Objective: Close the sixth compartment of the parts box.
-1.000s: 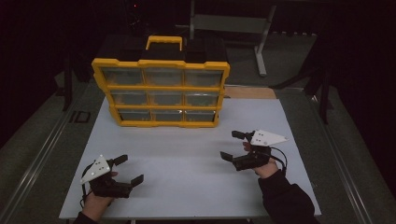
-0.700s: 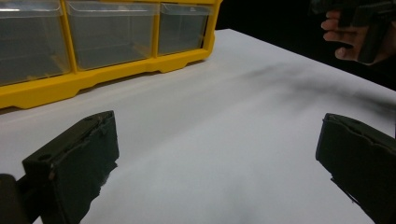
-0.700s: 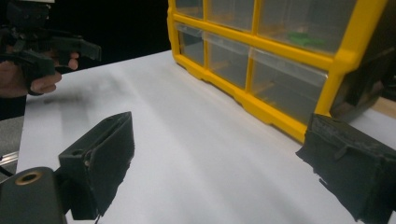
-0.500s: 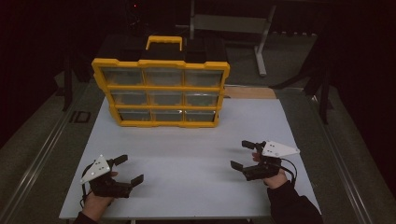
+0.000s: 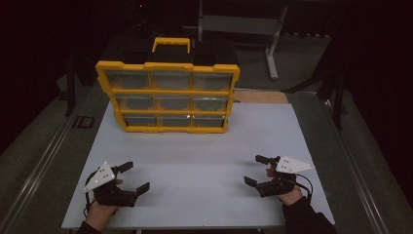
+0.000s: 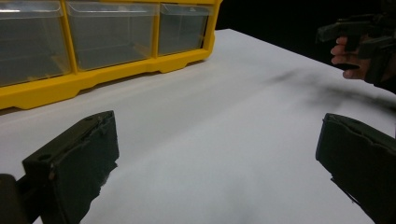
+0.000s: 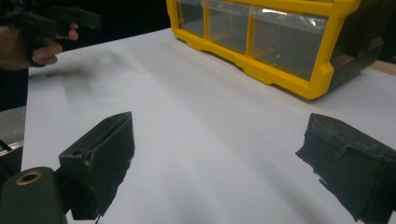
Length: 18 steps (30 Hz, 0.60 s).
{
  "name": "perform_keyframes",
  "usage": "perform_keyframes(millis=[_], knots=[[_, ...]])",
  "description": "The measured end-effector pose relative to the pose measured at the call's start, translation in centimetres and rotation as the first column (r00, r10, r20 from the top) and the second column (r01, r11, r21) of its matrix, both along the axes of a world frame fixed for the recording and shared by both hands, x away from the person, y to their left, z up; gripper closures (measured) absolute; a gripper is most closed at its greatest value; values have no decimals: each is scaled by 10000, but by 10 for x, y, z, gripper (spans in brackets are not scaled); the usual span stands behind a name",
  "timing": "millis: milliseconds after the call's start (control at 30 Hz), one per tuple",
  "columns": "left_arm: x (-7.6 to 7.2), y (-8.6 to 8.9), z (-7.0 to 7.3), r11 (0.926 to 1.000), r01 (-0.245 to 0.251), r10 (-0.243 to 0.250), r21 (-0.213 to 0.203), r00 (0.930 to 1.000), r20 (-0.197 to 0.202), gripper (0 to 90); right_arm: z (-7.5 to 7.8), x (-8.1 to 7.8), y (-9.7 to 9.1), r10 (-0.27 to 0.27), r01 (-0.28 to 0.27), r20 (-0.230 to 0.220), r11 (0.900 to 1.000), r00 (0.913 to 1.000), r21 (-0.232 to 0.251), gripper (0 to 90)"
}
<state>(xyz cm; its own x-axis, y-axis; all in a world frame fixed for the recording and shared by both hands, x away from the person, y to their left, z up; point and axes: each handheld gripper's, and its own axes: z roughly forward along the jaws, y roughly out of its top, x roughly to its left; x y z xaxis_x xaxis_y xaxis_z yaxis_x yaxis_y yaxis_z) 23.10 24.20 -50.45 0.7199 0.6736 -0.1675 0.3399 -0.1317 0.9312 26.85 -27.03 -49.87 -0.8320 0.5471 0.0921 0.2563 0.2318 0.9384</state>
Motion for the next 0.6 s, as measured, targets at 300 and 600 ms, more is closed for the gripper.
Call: perform_keyframes(millis=[300,600], knots=[[0,0,0,10000,1,-1,6,10000,0,0,-9,-3,-5,-182,183,31,9992,9998,-364,93],[0,0,0,10000,21,-21,23,10000,11,0,-18,-3,-13,-446,428,-190,9952,9988,-875,94]])
